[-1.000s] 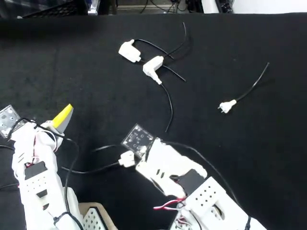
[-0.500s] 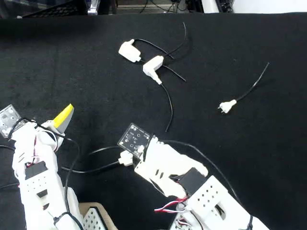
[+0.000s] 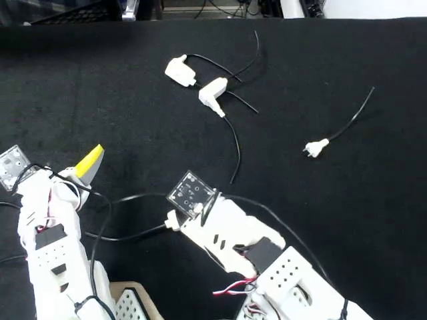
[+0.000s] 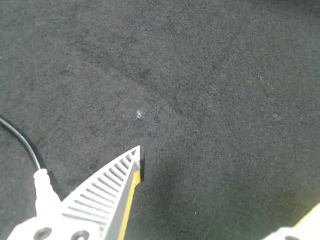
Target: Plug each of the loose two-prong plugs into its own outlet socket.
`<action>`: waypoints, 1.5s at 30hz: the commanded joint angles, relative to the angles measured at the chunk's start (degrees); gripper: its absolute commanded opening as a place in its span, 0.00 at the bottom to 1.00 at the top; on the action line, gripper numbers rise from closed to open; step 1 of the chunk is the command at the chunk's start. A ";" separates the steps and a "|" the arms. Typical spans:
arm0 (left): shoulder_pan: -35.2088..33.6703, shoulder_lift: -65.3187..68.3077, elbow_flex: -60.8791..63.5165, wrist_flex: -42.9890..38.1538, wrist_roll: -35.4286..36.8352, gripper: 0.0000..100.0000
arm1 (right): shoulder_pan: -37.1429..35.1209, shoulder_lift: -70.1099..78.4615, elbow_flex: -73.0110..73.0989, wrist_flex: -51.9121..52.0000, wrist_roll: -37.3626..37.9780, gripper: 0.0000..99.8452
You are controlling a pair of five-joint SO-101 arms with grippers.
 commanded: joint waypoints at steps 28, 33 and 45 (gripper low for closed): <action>30.37 -0.53 3.91 -7.82 -15.30 0.52 | 10.90 -0.04 -18.07 -18.11 -3.78 0.01; 36.35 -0.62 5.85 -13.10 -15.30 0.52 | 10.29 -0.40 -16.48 -18.55 -9.58 0.01; 41.19 -0.62 6.64 -27.08 -8.88 0.52 | 9.32 -0.57 -4.18 -28.66 -11.78 0.01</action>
